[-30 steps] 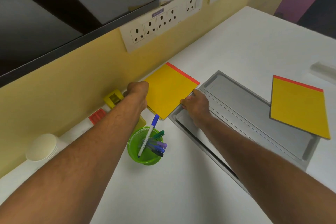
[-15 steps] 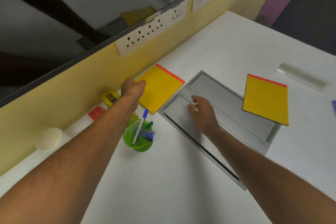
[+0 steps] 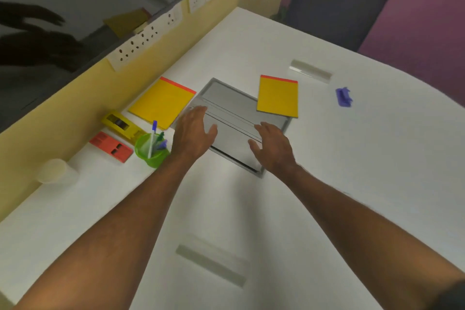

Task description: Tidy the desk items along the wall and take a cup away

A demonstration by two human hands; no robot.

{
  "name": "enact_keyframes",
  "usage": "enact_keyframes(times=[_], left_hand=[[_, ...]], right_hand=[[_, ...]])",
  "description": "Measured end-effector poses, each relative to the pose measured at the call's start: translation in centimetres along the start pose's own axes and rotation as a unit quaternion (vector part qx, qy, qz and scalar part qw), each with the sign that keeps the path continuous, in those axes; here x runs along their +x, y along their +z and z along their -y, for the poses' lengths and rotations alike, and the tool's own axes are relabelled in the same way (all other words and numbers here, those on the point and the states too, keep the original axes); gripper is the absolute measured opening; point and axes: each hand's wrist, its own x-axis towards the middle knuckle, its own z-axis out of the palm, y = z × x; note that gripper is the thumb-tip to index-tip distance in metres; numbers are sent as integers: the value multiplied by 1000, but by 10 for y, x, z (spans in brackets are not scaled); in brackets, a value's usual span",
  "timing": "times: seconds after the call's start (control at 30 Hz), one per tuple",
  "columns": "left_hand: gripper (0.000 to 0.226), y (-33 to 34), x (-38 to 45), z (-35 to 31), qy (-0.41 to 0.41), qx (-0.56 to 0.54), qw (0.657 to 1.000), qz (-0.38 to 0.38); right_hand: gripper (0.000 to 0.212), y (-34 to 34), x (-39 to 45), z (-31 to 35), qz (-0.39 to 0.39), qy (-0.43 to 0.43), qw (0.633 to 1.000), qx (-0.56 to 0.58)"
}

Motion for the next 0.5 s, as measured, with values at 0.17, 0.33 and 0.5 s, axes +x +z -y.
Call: enact_keyframes(times=[0.17, 0.33, 0.5], left_hand=[[58, 12, -89, -49, 53, 17, 998, 42], [65, 15, -174, -94, 79, 45, 990, 108], [66, 23, -262, -135, 90, 95, 984, 122]], right_hand=[[56, -39, -94, -38, 6, 40, 999, -30], [59, -72, -195, -64, 23, 88, 995, -48], [60, -92, -302, -87, 28, 116, 991, -52]])
